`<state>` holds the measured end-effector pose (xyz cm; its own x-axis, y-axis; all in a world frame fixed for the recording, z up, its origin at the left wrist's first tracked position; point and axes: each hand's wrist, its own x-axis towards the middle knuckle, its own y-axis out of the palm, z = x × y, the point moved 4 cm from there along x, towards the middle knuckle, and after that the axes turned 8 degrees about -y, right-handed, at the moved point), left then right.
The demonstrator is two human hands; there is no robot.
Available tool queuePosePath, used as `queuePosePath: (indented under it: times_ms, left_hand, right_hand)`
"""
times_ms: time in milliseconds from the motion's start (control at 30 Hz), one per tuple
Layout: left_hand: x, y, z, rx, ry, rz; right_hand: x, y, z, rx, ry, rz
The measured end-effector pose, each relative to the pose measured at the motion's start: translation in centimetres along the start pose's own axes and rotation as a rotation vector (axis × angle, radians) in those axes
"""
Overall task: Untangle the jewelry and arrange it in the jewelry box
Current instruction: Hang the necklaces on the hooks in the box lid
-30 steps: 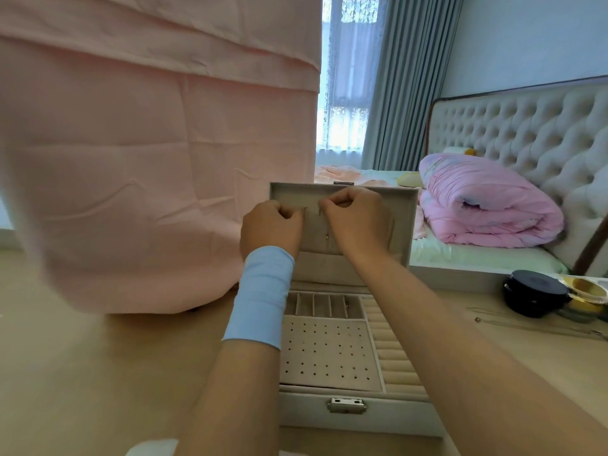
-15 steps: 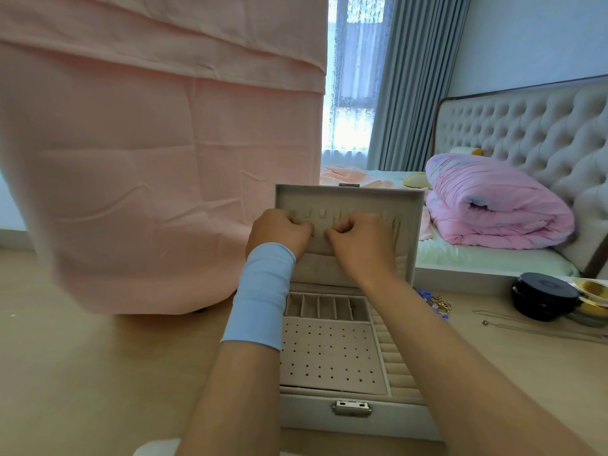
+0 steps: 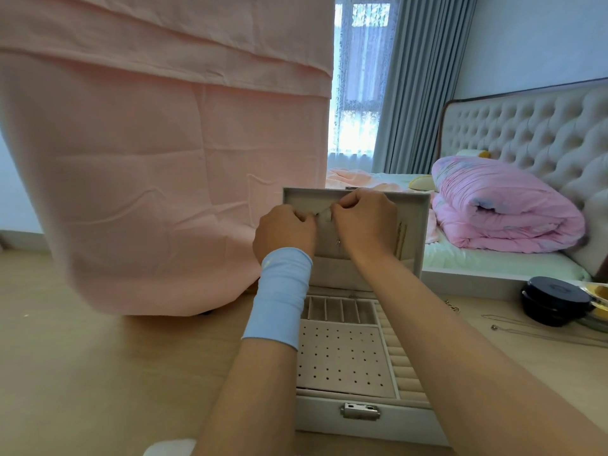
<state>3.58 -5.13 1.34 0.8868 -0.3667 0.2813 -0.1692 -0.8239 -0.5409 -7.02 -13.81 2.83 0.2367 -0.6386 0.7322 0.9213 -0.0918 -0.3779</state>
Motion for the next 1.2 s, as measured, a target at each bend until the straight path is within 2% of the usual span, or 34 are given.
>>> queuePosePath:
  times_ms: [167, 267, 333, 500, 567, 667, 867, 967, 1100, 1200]
  left_hand:
    - [0.4, 0.4, 0.4, 0.098, 0.011, 0.147]
    - [0.7, 0.1, 0.4, 0.098, 0.016, 0.276]
    - [0.3, -0.1, 0.2, 0.063, 0.02, 0.424]
    - [-2.0, -0.9, -0.9, 0.083, 0.101, 0.835]
    - [-2.8, -1.2, -1.1, 0.108, 0.116, 0.929]
    - [-2.7, -1.5, -0.8, 0.136, 0.106, 0.952]
    - [-2.7, 0.1, -0.8, 0.078, 0.137, 0.85]
    - [-3.6, 1.7, -1.0, -0.078, 0.106, 0.928]
    - [-4.4, 2.8, -0.7, -0.204, 0.039, 1.067]
    - [-3.7, 2.4, -0.5, -0.205, 0.031, 1.026]
  right_hand:
    - [-0.8, 0.2, -0.9, -0.059, -0.004, 0.075]
    - [-1.6, 0.3, -1.5, -0.013, 0.092, 0.223]
    - [-2.6, 0.2, -1.7, 0.008, 0.163, 0.363]
    - [-5.2, -1.0, -0.9, 0.416, 0.472, 0.552]
    - [-5.5, -1.4, -0.7, 0.47, 0.476, 0.602]
    - [-5.1, -2.0, -1.2, 0.439, 0.399, 0.595]
    - [-3.6, -3.8, -2.3, 0.362, 0.285, 0.545]
    - [-3.0, -4.5, -2.2, 0.271, 0.173, 0.516]
    - [-2.7, -4.8, -2.0, 0.273, 0.107, 0.486]
    - [-2.8, -4.7, -2.4, 0.274, 0.105, 0.518]
